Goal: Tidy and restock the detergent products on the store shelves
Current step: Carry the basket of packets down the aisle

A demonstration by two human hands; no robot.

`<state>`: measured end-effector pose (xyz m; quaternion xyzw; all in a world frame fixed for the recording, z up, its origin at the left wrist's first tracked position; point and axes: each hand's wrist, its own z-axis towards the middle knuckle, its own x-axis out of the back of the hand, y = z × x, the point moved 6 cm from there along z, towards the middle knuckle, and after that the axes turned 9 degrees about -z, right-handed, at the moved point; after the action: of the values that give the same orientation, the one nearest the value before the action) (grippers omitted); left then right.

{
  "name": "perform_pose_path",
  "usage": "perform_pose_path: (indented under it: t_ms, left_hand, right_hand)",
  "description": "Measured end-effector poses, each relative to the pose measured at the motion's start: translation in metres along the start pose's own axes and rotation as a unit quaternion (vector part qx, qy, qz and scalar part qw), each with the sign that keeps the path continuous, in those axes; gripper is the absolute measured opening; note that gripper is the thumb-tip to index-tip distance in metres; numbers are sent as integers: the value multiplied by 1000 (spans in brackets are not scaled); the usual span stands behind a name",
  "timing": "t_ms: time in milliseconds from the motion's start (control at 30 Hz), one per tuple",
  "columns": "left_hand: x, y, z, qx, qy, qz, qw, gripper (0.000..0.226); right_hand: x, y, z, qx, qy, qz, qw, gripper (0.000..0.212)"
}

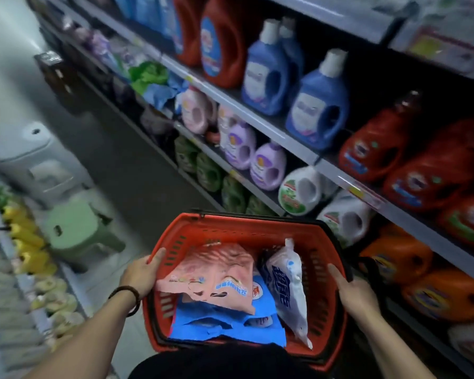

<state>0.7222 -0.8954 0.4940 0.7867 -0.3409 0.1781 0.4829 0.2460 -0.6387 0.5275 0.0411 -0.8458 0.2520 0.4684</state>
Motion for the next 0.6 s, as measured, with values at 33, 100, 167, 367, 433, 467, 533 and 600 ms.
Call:
perform_pose_path:
  t_ms: [33, 100, 167, 367, 433, 467, 533, 600]
  left_hand:
    - [10, -10, 6, 21, 8, 3, 1000, 64]
    - [28, -28, 24, 50, 32, -18, 998, 70]
    - [44, -39, 41, 77, 56, -29, 995, 73]
    - [107, -58, 61, 166, 196, -100, 961, 72]
    - [131, -61, 65, 185, 232, -101, 949, 64]
    - [143, -61, 70, 195, 245, -96, 945, 63]
    - [166, -68, 79, 218, 267, -80, 935, 66]
    - [184, -86, 88, 240, 297, -82, 920, 68]
  right_hand:
    - [-6, -31, 9, 31, -9, 2, 999, 67]
    - [-20, -91, 27, 101, -18, 31, 994, 58]
    - [-38, -145, 54, 152, -35, 25, 988, 61]
    - [-93, -316, 119, 240, -119, -60, 962, 62]
    - [-111, -368, 124, 287, -140, -48, 946, 51]
    - [-121, -388, 126, 297, -153, -51, 941, 49]
    - [-146, -429, 129, 304, -180, -60, 933, 57]
    - [-177, -467, 135, 323, -172, -76, 927, 79]
